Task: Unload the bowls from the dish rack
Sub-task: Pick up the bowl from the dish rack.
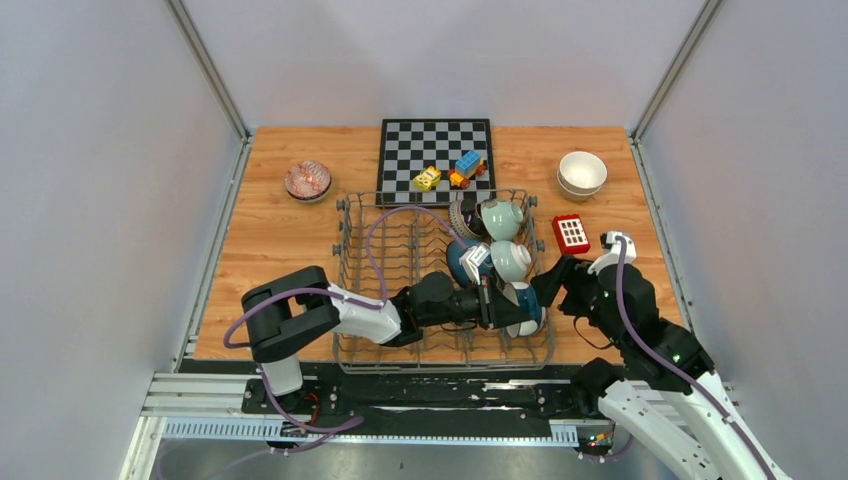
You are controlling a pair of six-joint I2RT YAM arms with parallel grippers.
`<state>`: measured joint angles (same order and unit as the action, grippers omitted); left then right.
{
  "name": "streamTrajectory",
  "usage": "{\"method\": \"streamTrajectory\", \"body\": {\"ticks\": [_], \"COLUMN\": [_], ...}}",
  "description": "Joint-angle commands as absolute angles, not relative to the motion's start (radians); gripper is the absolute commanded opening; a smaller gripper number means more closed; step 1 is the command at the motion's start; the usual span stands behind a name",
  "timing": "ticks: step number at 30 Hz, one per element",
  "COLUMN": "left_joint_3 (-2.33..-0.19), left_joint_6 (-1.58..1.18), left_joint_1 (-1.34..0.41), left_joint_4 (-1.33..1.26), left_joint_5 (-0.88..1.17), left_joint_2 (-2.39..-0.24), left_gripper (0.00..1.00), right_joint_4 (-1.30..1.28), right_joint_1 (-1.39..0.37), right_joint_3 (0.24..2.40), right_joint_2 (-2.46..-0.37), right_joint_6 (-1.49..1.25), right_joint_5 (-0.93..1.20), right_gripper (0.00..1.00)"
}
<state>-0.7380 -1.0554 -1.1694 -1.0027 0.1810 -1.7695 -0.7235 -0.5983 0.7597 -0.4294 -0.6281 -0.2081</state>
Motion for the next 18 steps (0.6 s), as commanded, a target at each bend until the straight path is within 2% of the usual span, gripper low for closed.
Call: {"method": "streamTrajectory", "body": {"ticks": [1, 18], "left_joint_3": [-0.727, -0.751], "left_joint_6": [-1.061, -0.994], "left_joint_1": [-1.182, -1.192], "left_joint_4": [-1.127, -1.055], "left_joint_5": [0.199, 0.209], "left_joint_2": [-1.724, -1.615], "left_gripper": [0.0, 0.0], "right_joint_4": [-0.737, -0.731], "right_joint_1": [-0.587, -0.587], "right_joint_3": [0.799, 0.946], "right_joint_2": [-0.428, -0.462], "right_joint_6": [-0.609, -0.529], "right_joint_5": [-0.189, -0.125], "right_gripper": [0.8, 0.81]}}
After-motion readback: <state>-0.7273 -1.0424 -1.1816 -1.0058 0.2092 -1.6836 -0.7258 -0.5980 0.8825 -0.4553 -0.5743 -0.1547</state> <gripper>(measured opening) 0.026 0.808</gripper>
